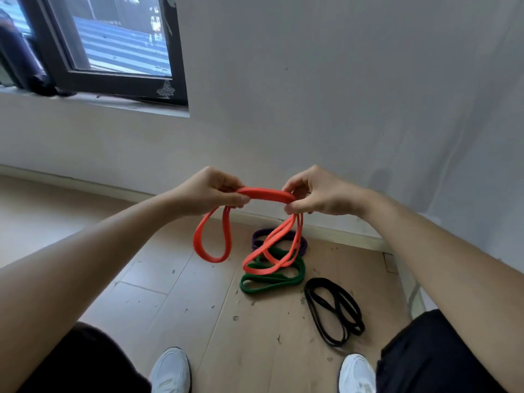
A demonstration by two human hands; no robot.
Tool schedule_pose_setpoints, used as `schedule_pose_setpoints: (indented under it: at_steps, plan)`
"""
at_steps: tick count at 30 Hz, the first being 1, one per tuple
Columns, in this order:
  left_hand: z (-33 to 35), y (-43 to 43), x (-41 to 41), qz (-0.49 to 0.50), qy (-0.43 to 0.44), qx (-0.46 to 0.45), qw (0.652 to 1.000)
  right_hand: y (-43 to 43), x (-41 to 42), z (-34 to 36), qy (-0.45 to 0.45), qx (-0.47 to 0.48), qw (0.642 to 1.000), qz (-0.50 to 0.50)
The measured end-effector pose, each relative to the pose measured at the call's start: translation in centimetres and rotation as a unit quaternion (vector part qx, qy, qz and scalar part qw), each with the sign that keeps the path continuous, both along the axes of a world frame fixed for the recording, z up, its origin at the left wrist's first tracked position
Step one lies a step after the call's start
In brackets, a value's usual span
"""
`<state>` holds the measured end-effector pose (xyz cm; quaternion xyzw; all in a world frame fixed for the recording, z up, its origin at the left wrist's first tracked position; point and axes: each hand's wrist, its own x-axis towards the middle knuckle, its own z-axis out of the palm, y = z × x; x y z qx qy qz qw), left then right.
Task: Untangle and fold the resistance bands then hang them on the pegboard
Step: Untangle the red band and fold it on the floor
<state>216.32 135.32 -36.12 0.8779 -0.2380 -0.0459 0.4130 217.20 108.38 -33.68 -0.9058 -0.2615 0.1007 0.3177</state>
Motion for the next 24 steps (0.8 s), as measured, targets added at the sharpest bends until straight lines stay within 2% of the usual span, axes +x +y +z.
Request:
schedule_pose_setpoints:
  at_steps: [3,10,16,20,24]
  plan:
    - [-1.6,0.6,0.1,-0.008,0.027,0.042,0.999,0.5,-0.7,0.5,0.007,0.050,0.999,0.001]
    - [-4.3,-1.1,-1.3,0.020,0.055,0.007,0.998,1.1,-1.6,-0.2,0.038,0.090,0.995,-0.023]
    - [-7.6,-3.8,-4.5,0.018,0.092,-0.082,0.992,2.0,-2.3,-1.8,0.052,0.086,0.994,-0.031]
    - [-11.3,-6.6,-6.6,0.075,0.033,-0.176,0.981,2.4,-2.5,-2.9,0.074,0.121,0.988,-0.060]
    - [-15.0,-8.0,-7.0,0.161,-0.086,-0.160,0.970,2.1,-2.8,-3.7,0.121,0.176,0.974,-0.070]
